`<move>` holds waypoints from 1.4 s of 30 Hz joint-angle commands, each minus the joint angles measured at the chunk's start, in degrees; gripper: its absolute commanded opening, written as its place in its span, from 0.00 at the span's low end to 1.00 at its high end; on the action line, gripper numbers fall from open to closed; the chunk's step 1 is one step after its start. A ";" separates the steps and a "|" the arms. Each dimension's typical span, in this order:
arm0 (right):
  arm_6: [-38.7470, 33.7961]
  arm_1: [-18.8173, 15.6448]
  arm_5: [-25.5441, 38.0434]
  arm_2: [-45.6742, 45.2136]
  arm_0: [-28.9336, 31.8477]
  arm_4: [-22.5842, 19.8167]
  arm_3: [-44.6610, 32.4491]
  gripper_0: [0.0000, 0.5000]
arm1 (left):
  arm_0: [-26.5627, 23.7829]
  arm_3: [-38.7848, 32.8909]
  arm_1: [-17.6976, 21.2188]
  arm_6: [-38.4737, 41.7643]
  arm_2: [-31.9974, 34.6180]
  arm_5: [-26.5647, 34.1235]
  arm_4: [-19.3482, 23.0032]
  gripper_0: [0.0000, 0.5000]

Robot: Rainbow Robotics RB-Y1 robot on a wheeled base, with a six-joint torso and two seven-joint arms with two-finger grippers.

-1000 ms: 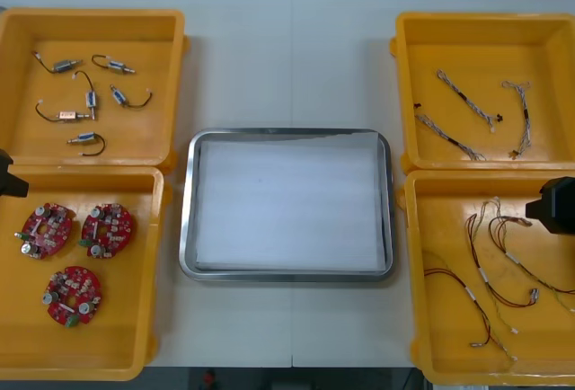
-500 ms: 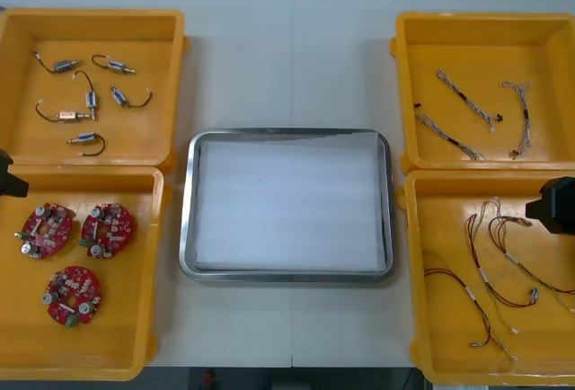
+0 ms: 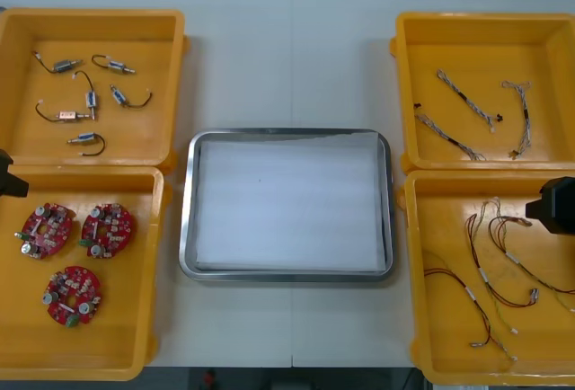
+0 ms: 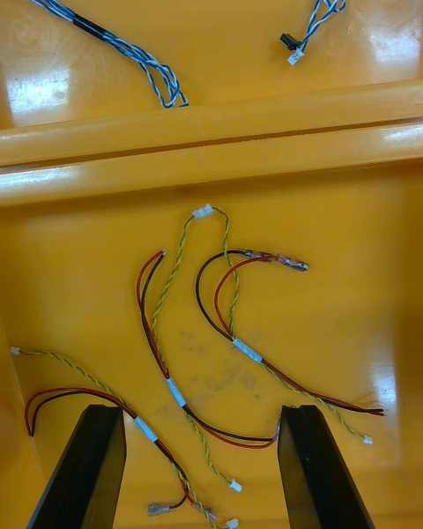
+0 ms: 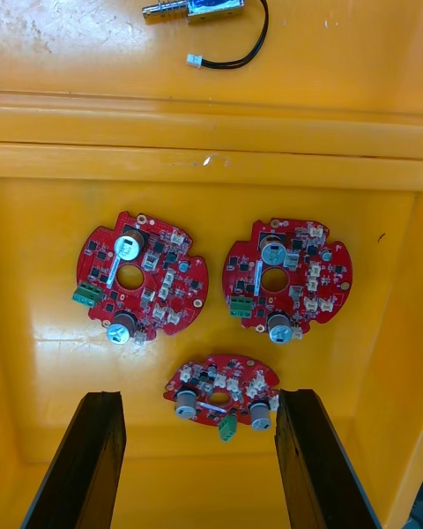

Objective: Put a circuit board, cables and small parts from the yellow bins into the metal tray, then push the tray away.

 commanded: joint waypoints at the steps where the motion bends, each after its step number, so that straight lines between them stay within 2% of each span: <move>1: -1.63 0.74 0.20 -1.15 0.72 0.06 -0.55 1.00 | 1.30 -1.32 2.58 -7.26 1.59 0.33 -0.54 1.00; 17: -1.63 0.74 0.20 -1.15 0.72 0.06 -0.55 1.00 | 1.30 -1.32 2.58 -7.26 1.59 0.33 -0.54 1.00; 24: -1.63 -2.87 0.20 -0.80 -0.42 -1.34 -0.99 1.00 | 1.30 -1.32 2.58 -7.26 1.59 0.33 -0.54 1.00; 33: -0.48 -2.87 0.20 -0.53 2.74 -2.22 -0.99 1.00 | 1.30 -1.32 2.58 -7.26 1.59 0.33 -0.54 1.00; 36: 0.66 -3.31 0.20 -0.36 4.85 -2.93 -0.99 1.00 | 2.88 0.44 0.82 -7.17 -0.87 0.33 -0.80 1.00; 42: 2.50 -4.45 -1.08 0.70 9.86 -3.72 -0.99 1.00 | 3.24 0.97 3.46 -7.17 -5.00 -0.87 -1.68 1.00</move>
